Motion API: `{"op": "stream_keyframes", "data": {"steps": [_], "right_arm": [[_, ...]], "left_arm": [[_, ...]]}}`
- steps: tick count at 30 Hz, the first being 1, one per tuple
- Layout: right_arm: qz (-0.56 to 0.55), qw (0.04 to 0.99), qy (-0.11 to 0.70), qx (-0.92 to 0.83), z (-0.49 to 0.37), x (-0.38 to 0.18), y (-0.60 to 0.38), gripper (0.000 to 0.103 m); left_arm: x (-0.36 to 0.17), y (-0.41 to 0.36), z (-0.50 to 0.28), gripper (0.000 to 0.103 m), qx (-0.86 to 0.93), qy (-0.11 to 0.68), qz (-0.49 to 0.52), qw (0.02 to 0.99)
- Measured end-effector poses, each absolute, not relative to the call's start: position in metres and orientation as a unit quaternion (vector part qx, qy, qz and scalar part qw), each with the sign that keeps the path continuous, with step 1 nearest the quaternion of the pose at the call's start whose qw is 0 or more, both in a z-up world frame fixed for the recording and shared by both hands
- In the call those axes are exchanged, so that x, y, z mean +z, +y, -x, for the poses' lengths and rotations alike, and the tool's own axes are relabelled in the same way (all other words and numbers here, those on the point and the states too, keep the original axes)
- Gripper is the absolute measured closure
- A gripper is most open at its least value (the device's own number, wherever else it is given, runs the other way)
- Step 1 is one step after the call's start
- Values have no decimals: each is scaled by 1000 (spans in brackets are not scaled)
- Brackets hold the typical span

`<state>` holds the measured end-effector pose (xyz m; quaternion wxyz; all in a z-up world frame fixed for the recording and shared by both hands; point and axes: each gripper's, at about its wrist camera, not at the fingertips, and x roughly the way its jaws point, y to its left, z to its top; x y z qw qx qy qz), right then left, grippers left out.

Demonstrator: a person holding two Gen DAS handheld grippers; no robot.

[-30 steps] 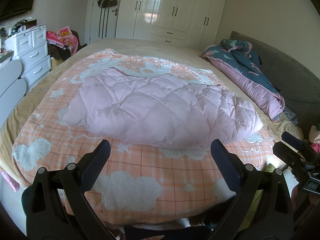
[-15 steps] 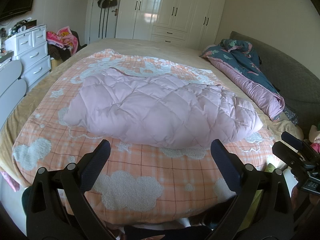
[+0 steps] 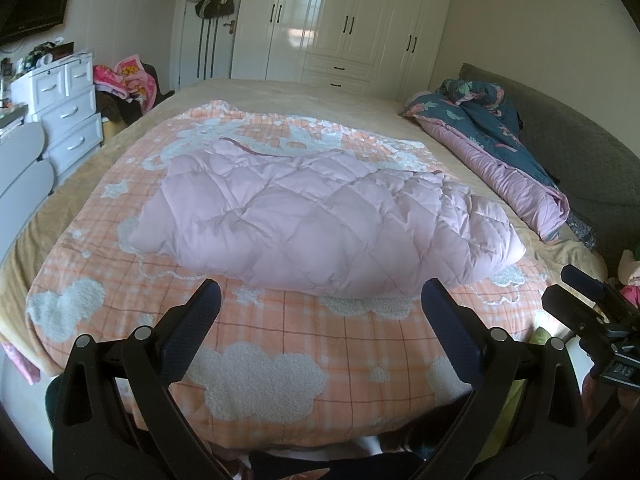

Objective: Fold large clothes

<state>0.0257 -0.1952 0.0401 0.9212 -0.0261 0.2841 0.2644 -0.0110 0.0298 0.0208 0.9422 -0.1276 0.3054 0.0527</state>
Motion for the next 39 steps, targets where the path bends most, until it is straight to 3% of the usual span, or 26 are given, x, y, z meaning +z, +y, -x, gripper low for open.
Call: {"op": "stream_keyframes", "data": {"steps": [27,33,39], "right_arm": [[22,926,295,233,-32,34,-213,4],[-35,938,312,147,-49,20,-283,4],[-128,930,328,-105,-68,-30,-457,4]], "left_arm": [[4,45,15,9,65,327,118,935],[-13,83,12,9,123,335,145,923],[-43,211,-22,9,272,348,201,875]]}}
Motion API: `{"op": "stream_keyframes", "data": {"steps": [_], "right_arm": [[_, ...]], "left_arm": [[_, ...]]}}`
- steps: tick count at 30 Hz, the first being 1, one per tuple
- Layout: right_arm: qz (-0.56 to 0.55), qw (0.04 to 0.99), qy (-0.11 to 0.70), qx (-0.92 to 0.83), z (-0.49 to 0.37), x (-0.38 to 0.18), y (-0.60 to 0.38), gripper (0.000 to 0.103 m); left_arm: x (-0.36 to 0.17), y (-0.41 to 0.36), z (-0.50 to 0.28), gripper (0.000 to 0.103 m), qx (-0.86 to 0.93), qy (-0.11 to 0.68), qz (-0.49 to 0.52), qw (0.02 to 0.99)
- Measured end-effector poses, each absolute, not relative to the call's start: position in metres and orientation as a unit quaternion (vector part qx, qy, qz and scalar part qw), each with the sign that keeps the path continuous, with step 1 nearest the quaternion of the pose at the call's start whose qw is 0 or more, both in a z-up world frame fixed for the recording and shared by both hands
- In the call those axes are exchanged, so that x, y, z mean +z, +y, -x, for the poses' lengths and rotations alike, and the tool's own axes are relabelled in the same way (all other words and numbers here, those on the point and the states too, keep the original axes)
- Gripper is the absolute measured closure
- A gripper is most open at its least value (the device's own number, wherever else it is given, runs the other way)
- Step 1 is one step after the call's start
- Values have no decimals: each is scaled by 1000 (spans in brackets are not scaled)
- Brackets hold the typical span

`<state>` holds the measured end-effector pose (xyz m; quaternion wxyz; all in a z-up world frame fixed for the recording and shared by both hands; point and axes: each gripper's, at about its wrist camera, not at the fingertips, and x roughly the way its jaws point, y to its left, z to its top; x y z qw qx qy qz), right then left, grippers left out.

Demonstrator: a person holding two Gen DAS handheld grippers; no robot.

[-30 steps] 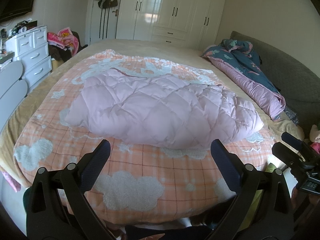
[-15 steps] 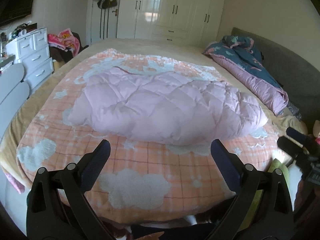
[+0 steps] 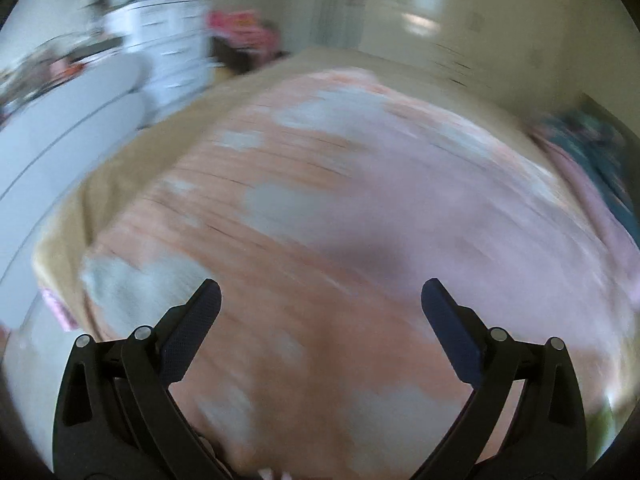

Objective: Fold large clothes

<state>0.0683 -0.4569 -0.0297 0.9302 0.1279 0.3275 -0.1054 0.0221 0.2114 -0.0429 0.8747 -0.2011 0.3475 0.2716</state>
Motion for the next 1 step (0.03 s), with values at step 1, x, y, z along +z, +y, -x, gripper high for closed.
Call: {"op": "stream_keyframes", "data": {"steps": [1], "right_arm": [[-143,918,330,-168,-66,-44,-498,4]], "left_arm": [[-50,244,-28,9,303,351,215,860]]}}
